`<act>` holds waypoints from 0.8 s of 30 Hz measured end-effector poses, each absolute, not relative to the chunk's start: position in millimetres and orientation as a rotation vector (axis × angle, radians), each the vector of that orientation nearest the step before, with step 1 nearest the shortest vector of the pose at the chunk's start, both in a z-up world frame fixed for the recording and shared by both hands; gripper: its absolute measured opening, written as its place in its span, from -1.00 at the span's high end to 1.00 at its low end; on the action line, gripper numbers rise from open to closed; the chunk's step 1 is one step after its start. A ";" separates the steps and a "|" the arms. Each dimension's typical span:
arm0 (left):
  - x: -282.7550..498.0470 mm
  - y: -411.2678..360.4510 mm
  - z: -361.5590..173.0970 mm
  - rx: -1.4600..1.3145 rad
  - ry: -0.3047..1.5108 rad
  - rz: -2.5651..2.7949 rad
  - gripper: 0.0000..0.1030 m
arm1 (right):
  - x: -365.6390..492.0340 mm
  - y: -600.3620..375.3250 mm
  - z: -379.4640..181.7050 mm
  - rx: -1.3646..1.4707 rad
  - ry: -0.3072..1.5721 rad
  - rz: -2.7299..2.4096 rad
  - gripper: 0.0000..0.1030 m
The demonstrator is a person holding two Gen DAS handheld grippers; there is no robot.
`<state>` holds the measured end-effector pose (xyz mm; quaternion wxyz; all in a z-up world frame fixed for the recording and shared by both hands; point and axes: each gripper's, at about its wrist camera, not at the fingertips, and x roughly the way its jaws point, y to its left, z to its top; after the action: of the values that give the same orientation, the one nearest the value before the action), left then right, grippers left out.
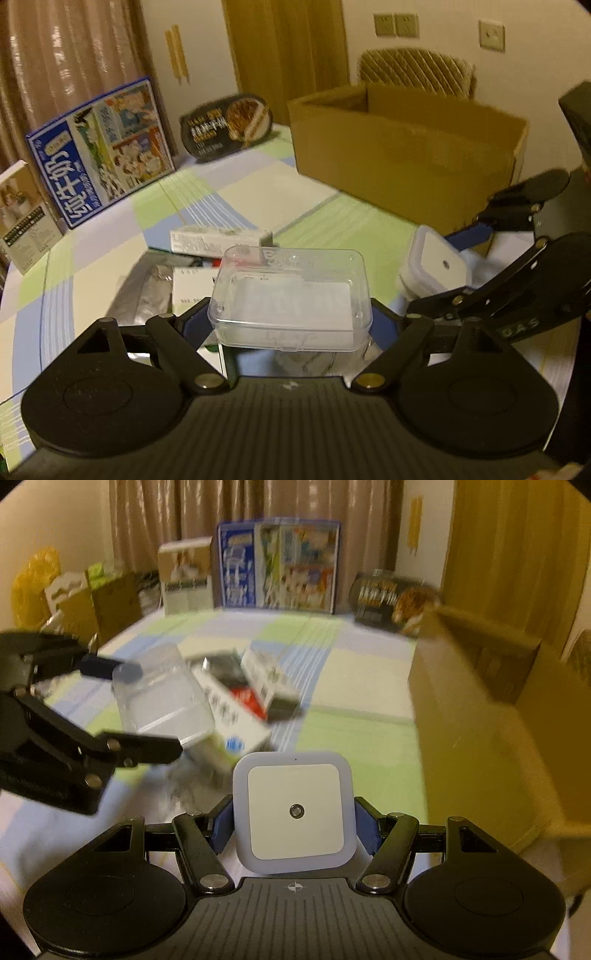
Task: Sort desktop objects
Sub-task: 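Carry both items over the cardboard box and open both tools to drop them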
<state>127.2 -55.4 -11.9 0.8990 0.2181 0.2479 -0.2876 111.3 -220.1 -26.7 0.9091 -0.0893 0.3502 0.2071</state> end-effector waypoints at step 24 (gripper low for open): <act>102.8 -243.1 82.3 0.499 0.296 -0.728 -0.61 | 150.8 -420.8 70.1 -0.174 0.707 0.172 -0.23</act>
<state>102.8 -243.1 82.3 0.8937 0.2407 0.1427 -0.3509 150.8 -420.8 70.1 0.9309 -0.0850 0.3452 0.0839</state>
